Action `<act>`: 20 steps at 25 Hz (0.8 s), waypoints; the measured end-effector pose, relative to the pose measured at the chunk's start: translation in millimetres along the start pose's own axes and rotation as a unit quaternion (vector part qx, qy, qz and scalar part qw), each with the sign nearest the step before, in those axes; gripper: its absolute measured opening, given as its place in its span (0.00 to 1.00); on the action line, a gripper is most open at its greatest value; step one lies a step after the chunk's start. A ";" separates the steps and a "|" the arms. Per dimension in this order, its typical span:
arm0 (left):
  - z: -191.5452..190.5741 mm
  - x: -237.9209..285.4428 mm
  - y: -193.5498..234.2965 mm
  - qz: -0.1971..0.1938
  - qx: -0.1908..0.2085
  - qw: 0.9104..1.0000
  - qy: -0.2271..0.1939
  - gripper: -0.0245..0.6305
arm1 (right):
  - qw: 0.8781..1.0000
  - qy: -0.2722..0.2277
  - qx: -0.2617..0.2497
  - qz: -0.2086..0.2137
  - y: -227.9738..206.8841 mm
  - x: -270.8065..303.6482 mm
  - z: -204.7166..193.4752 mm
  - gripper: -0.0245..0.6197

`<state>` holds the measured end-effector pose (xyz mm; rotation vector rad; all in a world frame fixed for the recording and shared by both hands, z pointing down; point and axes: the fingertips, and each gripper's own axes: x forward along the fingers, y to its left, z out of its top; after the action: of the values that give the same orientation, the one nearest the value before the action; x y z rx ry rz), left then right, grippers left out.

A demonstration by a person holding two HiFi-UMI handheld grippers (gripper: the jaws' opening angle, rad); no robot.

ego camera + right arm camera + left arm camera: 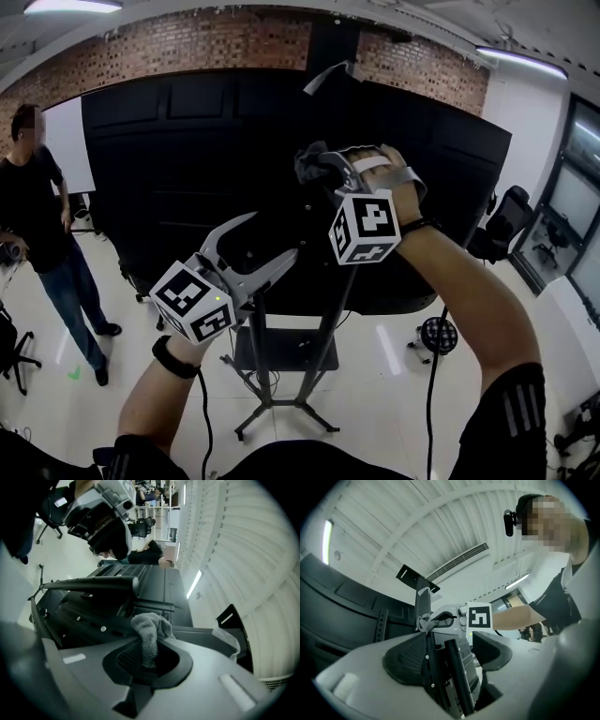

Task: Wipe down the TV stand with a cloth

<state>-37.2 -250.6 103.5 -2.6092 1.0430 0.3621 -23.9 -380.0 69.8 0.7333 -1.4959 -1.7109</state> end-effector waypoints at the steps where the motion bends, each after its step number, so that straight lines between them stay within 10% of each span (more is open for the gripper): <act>1: -4.8 -1.8 -0.4 0.002 -0.002 1.000 0.002 0.55 | 1.000 0.001 -0.005 0.002 7.2 0.8 1.6 0.09; 20: -96.8 -43.6 -8.5 0.020 -0.064 0.997 0.043 0.55 | 0.989 0.046 -0.112 0.087 170.5 14.2 30.0 0.09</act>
<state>-50.5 -253.6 209.2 -2.7421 1.1366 0.3394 -29.4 -383.4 243.4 0.5387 -1.2412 -1.6555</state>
